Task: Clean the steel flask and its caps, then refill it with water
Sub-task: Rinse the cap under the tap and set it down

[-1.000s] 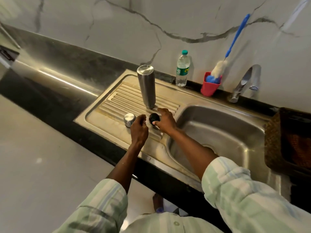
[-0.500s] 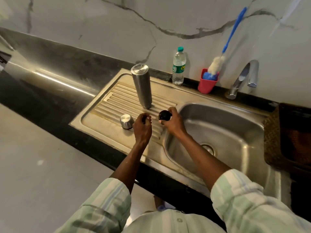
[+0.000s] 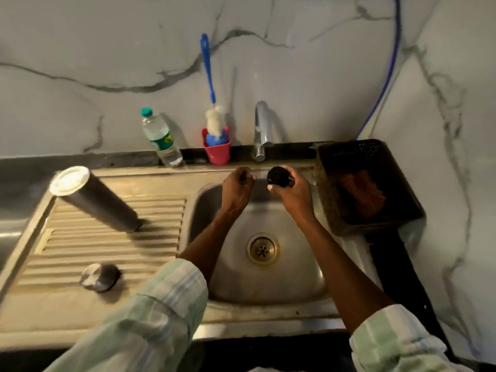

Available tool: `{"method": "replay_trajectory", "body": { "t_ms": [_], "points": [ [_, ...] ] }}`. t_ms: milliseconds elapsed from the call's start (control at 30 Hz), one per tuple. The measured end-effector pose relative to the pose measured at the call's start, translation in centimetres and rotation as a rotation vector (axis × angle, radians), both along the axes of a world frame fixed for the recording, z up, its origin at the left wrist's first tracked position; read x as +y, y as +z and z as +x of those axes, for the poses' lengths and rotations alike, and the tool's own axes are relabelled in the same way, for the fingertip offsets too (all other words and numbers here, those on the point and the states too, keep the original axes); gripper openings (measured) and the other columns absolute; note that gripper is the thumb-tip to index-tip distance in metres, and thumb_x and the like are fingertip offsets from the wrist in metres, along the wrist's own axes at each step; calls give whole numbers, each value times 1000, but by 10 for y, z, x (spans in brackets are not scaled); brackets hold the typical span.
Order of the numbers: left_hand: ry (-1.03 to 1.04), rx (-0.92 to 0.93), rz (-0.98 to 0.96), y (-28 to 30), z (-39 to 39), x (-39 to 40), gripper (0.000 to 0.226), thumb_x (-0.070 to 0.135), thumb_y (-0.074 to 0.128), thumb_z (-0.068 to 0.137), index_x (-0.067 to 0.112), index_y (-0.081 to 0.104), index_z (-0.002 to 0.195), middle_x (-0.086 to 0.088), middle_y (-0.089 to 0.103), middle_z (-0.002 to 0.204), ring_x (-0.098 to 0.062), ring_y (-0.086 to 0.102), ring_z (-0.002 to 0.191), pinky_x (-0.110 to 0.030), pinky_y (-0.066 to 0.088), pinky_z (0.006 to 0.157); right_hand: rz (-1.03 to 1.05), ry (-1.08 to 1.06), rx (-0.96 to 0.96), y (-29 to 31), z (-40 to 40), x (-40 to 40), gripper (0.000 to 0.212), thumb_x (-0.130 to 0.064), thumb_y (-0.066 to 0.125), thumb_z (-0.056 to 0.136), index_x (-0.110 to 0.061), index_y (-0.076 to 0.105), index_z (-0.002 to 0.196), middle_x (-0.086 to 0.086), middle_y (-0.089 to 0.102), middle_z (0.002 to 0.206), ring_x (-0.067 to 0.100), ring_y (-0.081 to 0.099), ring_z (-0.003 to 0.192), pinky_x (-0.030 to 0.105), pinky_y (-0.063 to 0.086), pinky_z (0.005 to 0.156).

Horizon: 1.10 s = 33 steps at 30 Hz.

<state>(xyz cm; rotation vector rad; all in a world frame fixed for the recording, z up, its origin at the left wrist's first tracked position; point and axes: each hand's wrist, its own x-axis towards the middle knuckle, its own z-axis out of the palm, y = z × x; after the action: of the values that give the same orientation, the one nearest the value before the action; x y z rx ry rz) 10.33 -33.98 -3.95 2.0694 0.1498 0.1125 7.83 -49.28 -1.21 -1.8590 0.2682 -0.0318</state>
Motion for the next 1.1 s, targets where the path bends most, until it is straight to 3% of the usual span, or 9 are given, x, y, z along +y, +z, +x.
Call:
{"method": "replay_trajectory", "body": {
  "t_ms": [133, 300, 400, 500, 567, 633, 767, 900, 1100],
  "points": [
    [-82, -47, 10, 15, 52, -22, 30, 26, 72, 88, 9, 67, 112, -4, 69, 99, -20, 65, 89, -35, 54, 80, 1, 29, -4, -3, 24, -7, 62, -9, 80, 75, -21, 55, 131, -2, 61, 124, 11, 56, 113, 16, 44, 88],
    [19, -46, 50, 20, 88, -32, 22, 17, 72, 88, -5, 70, 84, -21, 70, 79, -30, 63, 70, -40, 49, 62, -36, 99, 12, -8, 46, -5, 68, -13, 80, 76, -21, 52, 138, 5, 57, 135, 15, 50, 123, 30, 45, 100],
    [25, -80, 104, 17, 91, -28, 15, 9, 68, 89, -6, 72, 86, -13, 66, 73, -20, 56, 66, -17, 34, 48, -22, 117, 24, -15, 52, -3, 68, -14, 81, 75, -22, 53, 137, 5, 58, 135, 19, 52, 124, 34, 47, 101],
    [50, -91, 54, 12, 93, -21, 12, 4, 66, 87, -3, 74, 90, -13, 72, 81, -15, 59, 68, -23, 43, 57, -10, 126, 30, -18, 54, -1, 68, -13, 82, 74, -20, 55, 135, 5, 60, 132, 18, 54, 120, 34, 49, 100],
    [71, -37, -53, 4, 94, -17, 13, 8, 67, 86, 5, 77, 94, -4, 74, 83, -8, 64, 68, -31, 56, 69, -18, 141, 21, -19, 54, 0, 67, -12, 82, 74, -19, 55, 135, 5, 60, 131, 18, 54, 120, 30, 48, 98],
    [88, 25, -175, -1, 93, -13, 14, 15, 69, 87, 11, 78, 98, 3, 75, 83, -2, 68, 71, -32, 58, 77, -33, 156, 8, -17, 52, 2, 67, -11, 82, 73, -18, 56, 135, 6, 61, 130, 18, 56, 118, 28, 48, 96],
    [91, 98, -430, -3, 85, -13, 11, 19, 69, 91, 16, 75, 99, 0, 76, 89, -18, 73, 84, -38, 60, 82, -54, 183, 19, -16, 47, 4, 69, -12, 84, 72, -19, 55, 134, 5, 60, 131, 17, 55, 119, 33, 48, 99],
    [139, 208, -631, -4, 62, -14, 11, 19, 60, 97, 14, 70, 99, -11, 74, 96, -26, 71, 92, -39, 60, 84, -17, 181, 72, -17, 40, 3, 65, -12, 82, 74, -16, 54, 132, 4, 60, 129, 18, 56, 118, 25, 49, 90],
    [-59, 390, -801, -6, 10, -5, 24, 20, 51, 102, 7, 70, 109, -16, 74, 107, -30, 69, 100, -42, 55, 92, 28, 165, 135, -22, 28, 1, 60, -11, 81, 75, -15, 56, 130, 5, 63, 126, 20, 60, 114, 30, 52, 91]
  ]
}}
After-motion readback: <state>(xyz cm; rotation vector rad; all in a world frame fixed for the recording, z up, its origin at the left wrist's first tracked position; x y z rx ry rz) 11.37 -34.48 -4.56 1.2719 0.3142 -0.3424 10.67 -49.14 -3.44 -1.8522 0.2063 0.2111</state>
